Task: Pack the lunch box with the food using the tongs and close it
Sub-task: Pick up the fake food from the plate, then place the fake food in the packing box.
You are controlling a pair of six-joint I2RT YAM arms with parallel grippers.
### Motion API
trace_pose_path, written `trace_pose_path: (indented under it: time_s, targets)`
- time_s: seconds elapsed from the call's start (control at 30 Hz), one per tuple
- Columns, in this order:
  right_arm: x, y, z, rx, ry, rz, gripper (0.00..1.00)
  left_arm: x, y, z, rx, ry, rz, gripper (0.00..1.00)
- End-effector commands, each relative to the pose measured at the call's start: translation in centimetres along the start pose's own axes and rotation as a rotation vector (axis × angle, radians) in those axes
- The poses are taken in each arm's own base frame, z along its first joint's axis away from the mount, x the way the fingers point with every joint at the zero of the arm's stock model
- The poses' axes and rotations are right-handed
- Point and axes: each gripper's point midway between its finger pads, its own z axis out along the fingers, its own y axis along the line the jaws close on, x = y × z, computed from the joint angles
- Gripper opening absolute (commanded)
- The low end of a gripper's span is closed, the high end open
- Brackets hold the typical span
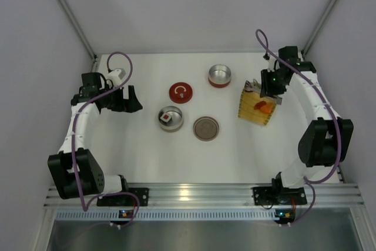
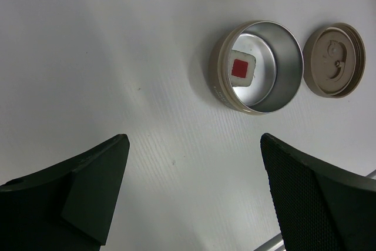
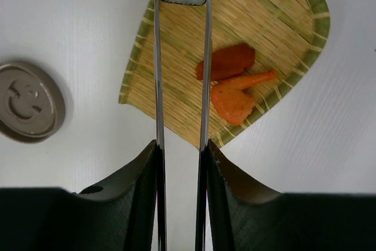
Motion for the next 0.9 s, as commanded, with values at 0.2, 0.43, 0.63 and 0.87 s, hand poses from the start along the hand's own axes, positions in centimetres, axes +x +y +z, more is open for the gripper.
trace_pose_path:
  time_s: [0.2,0.43,0.63,0.87]
  targets:
    - [-2.3,16.2,-9.1,-0.459,-0.196,-0.559,0.01,-1.0,-0.7,-0.9,0.019,-0.036,0.042,0.98]
    - [-0.6,25.1,-9.1,-0.59,-0.137,-0.805,0.02,-0.8,-1.0,-0.9,0.032,-0.031,0.036,0.98]
    - [1.2,29.5,-7.4,-0.621,-0.093,-0.95,0.03,-0.7,-0.8,-0.8,0.026,-0.032,0.041,0.98]
    - [2.2,30.9,-4.7,-0.613,-0.016,-0.992,0.04,-0.3,-0.5,-0.7,0.014,-0.027,0.048,0.98]
